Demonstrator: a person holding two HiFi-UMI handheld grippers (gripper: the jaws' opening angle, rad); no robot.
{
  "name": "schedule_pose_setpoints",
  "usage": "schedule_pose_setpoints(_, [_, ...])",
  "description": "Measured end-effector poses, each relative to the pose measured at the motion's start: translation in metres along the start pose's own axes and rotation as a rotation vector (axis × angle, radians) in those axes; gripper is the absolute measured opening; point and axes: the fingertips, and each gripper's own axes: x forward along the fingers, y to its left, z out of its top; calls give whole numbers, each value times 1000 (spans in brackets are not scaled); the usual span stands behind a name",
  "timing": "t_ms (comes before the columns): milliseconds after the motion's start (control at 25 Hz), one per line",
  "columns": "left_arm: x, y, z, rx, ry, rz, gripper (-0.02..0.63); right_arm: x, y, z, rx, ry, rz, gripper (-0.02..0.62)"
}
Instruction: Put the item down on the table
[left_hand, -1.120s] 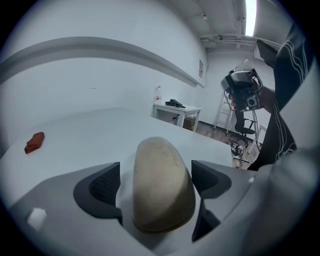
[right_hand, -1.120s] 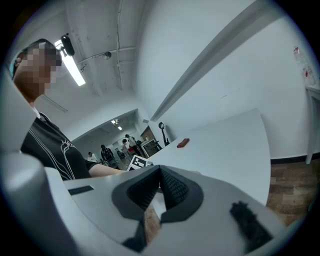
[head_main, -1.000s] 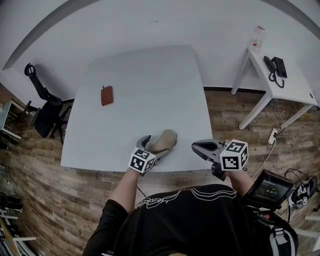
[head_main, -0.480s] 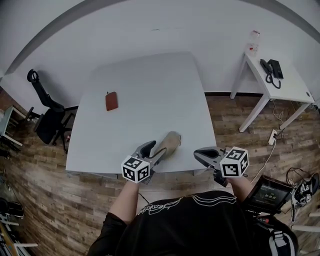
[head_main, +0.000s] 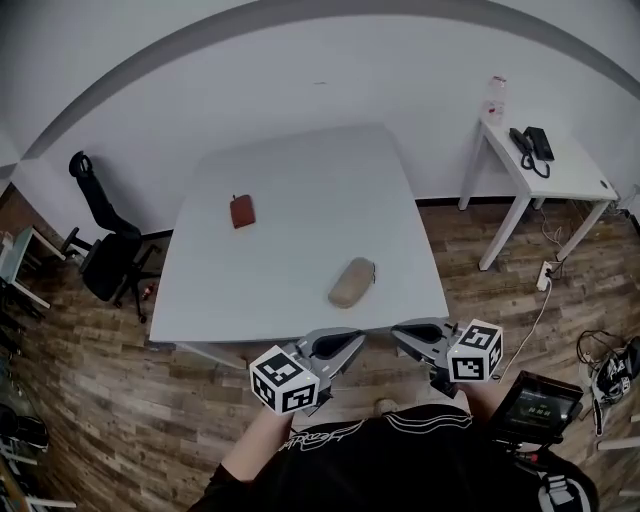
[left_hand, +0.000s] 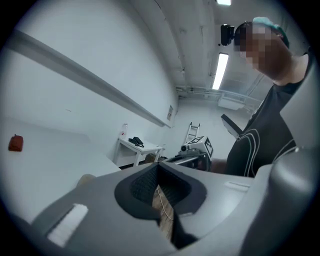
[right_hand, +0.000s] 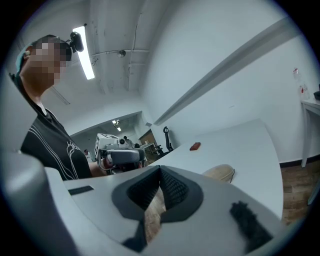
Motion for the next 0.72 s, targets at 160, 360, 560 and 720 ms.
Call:
schedule_pose_setpoints(160, [-11, -33, -17, -3, 9, -10, 5, -15, 29, -23, 16, 1, -31, 8])
schedule_pose_setpoints(360, [-21, -52, -30, -49, 5, 4, 6, -33, 50, -38, 13, 14, -88, 8])
schedule_pose_setpoints(560, [-30, -75, -24, 21, 5, -3, 6, -39, 70, -30, -9, -11, -95, 8])
schedule_pose_setpoints(720, [-35, -83, -28, 6, 23, -23, 6, -36, 80, -30, -23, -11, -80, 8])
